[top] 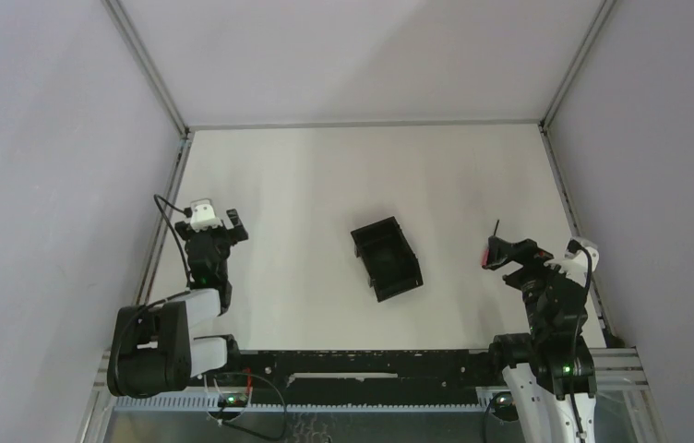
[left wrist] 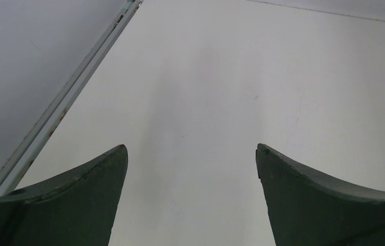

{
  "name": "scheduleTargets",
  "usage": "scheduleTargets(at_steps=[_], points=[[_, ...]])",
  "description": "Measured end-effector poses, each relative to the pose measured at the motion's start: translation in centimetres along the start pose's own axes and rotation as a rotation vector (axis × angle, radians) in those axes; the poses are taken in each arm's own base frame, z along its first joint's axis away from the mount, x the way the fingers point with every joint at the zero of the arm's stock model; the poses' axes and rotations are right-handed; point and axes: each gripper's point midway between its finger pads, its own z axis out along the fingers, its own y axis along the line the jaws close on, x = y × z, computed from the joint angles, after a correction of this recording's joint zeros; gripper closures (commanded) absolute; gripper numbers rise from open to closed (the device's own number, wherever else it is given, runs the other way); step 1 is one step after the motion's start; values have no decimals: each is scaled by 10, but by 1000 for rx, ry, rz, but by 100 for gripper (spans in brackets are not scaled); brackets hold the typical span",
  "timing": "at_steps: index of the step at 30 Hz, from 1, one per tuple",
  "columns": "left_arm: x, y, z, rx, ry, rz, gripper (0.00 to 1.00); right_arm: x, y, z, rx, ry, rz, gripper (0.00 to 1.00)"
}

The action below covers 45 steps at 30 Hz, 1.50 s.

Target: Put the screwdriver in the bin

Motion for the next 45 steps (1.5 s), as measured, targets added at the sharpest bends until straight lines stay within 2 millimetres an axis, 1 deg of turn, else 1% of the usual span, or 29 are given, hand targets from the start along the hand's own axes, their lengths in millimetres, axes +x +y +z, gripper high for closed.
scheduleTargets(at_steps=[2, 4, 8, 10, 13, 15, 17, 19, 21, 23, 24, 25, 26, 27, 28, 29, 32, 36, 38, 40, 42, 44, 45], points=[[0, 0, 0, 0, 0, 0, 0, -2, 0, 0, -1, -7, 0, 0], [0, 0, 0, 0, 0, 0, 0, -4, 5, 0, -25, -15, -7, 0], [0, 0, 0, 0, 0, 0, 0, -13, 25, -1, -131, -33, -63, 0], [0, 0, 0, 0, 0, 0, 0, -23, 37, -2, -172, -42, -91, 0], [0, 0, 0, 0, 0, 0, 0, -44, 59, 1, -210, -9, -147, 0], [0, 0, 0, 0, 0, 0, 0, -64, 76, 10, -216, 20, -188, 0], [0, 0, 0, 0, 0, 0, 0, -83, 88, 26, -194, 55, -219, 0], [0, 0, 0, 0, 0, 0, 0, -94, 89, 47, -124, 98, -238, 0], [0, 0, 0, 0, 0, 0, 0, -94, 78, 72, -20, 171, -250, 0], [0, 0, 0, 0, 0, 0, 0, -85, 60, 100, 94, 267, -259, 0], [0, 0, 0, 0, 0, 0, 0, -76, 49, 112, 147, 319, -262, 2], [0, 0, 0, 0, 0, 0, 0, -61, 32, 126, 210, 390, -264, 4], [0, 0, 0, 0, 0, 0, 0, -45, 16, 136, 262, 457, -263, 7], [0, 0, 0, 0, 0, 0, 0, -25, -3, 144, 319, 542, -260, 10], [0, 0, 0, 0, 0, 0, 0, -11, -16, 149, 357, 601, -257, 13], [0, 0, 0, 0, 0, 0, 0, 11, -35, 154, 406, 688, -247, 16], [0, 0, 0, 0, 0, 0, 0, 57, -68, 157, 491, 862, -232, 26], [0, 0, 0, 0, 0, 0, 0, 100, -93, 152, 541, 1004, -217, 34], [0, 0, 0, 0, 0, 0, 0, 115, -100, 149, 553, 1052, -213, 36], [0, 0, 0, 0, 0, 0, 0, 127, -105, 148, 556, 1084, -207, 41], [0, 0, 0, 0, 0, 0, 0, 136, -110, 147, 559, 1105, -207, 50], [0, 0, 0, 0, 0, 0, 0, 142, -114, 149, 560, 1120, -213, 63], [0, 0, 0, 0, 0, 0, 0, 142, -114, 149, 555, 1122, -213, 72]])
